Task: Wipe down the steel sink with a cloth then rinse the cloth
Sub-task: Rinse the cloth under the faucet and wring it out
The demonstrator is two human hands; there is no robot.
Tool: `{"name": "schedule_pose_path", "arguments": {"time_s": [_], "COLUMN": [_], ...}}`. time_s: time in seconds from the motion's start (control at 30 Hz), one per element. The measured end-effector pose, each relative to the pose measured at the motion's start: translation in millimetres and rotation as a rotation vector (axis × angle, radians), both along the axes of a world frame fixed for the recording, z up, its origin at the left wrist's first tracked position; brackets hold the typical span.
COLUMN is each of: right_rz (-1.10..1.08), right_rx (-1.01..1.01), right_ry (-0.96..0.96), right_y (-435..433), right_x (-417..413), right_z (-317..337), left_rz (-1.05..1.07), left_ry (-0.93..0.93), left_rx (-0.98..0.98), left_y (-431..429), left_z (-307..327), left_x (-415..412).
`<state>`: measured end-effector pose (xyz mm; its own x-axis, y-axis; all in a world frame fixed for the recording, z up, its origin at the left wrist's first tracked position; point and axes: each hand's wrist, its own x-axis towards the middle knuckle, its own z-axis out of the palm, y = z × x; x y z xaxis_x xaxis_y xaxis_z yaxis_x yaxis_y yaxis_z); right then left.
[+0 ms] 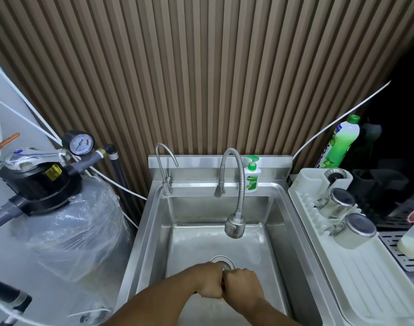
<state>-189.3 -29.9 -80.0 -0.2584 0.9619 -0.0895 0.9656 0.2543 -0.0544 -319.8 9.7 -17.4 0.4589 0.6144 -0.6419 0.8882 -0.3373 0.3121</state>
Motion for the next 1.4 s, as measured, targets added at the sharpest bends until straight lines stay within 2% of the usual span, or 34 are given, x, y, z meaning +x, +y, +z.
{"name": "schedule_pose_path", "arguments": {"time_s": [0.07,0.13,0.23,0.3,0.33,0.43,0.5,0.57,0.67,0.77,0.93,1.07,1.17,1.3,1.4], "right_rz": [0.012,-0.023,-0.190,-0.431,-0.541,-0.608,-0.500,-0.353,-0.329,-0.308,-0.227,-0.143,-0.018,0.175,0.164], "right_rx": [-0.059,-0.275,-0.640,-0.941,-1.095,-1.414,-1.561,-1.611,-1.533,-1.390,-0.856,-0.483,-0.283,-0.004,-0.058], "right_ry": [0.037,0.176,0.728,1.123,1.250,1.388,1.412,1.394,1.273,0.998,0.504,0.256,0.082,-0.048,-0.002], "right_y": [4,4,3,5,6,8,6,7,13,22,36,26,16,14,21], "right_x": [1,2,11,22,28,34,29,28,27,18,-3,-10,-6,-2,3], "right_z": [15,23,33,39,40,35,32,35,45,56,61,47,41,34,28], "left_rz": [0.019,-0.010,-0.099,-0.148,-0.201,-0.412,-0.518,-0.546,-0.571,-0.568,-0.285,-0.056,0.064,0.171,0.309], "left_ry": [-0.069,-0.118,-0.067,-0.082,-0.094,-0.128,-0.104,-0.113,-0.025,0.112,0.145,0.091,-0.031,-0.166,-0.218], "left_rx": [-0.015,0.044,0.294,0.427,0.487,0.633,0.638,0.661,0.681,0.665,0.507,0.311,0.183,0.028,-0.138], "left_y": [1,1,3,3,1,-5,-10,-8,2,2,5,0,-7,-11,-10], "left_z": [1,-2,-10,-13,-11,-7,-6,-7,-12,-7,9,7,7,7,11], "left_x": [-6,-14,-25,-28,-27,-17,-13,-13,-17,-16,-8,-5,-4,-7,-8]}}
